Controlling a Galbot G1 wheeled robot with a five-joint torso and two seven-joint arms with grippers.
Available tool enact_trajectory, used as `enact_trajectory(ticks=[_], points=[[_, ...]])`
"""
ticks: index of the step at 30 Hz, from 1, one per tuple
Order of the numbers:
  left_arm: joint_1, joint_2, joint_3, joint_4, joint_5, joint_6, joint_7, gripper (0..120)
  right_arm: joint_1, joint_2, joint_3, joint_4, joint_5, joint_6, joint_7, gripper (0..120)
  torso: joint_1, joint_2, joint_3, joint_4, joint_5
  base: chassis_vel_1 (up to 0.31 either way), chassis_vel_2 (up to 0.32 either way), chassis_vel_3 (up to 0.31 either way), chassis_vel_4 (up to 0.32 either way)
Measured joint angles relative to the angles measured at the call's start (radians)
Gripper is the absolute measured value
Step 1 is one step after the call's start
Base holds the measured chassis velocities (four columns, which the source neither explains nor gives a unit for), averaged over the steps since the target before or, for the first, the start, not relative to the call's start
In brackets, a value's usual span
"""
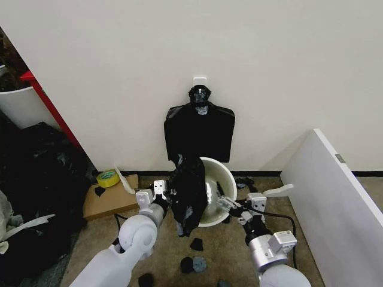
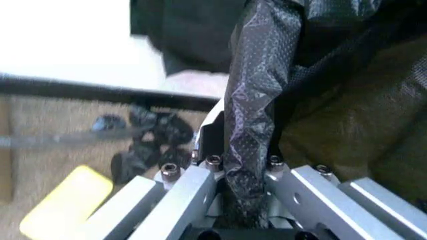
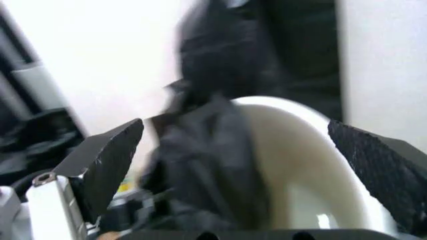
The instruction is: Place the garbage bag over the trash bin.
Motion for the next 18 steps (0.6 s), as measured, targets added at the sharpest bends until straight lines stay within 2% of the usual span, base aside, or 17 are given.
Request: enact_trajectory(ticks=[10,13,15,18], points=[[0.031,0.006,0.036,-0.048,0.098,0.007,0.017,0,0.148,-0.017,-0.088,-0.088,0.02,-0.094,-0.01,99,0.0,0.0,0.0,0.0001,0.0001,0.0,0.0,0.0,0.0],[0.047,0.009,0.031,-0.057,0.106,0.008,0.019,0,0.164,-0.012,-0.104,-0.107,0.008,-0.105,-0.002,94,0.0,0.0,0.0,0.0002,0.0001,0.0,0.0,0.0,0.0],[0.063,0.013,0.018,-0.07,0.109,0.009,0.021,0,0.17,-0.008,-0.117,-0.122,-0.009,-0.113,0.006,85,0.0,0.0,0.0,0.0001,0.0001,0.0,0.0,0.0,0.0],[0.076,0.017,0.006,-0.081,0.11,0.011,0.021,0,0.171,-0.003,-0.132,-0.137,-0.029,-0.117,0.011,77,0.0,0.0,0.0,0.0,0.0,0.0,0.0,0.0,0.0]])
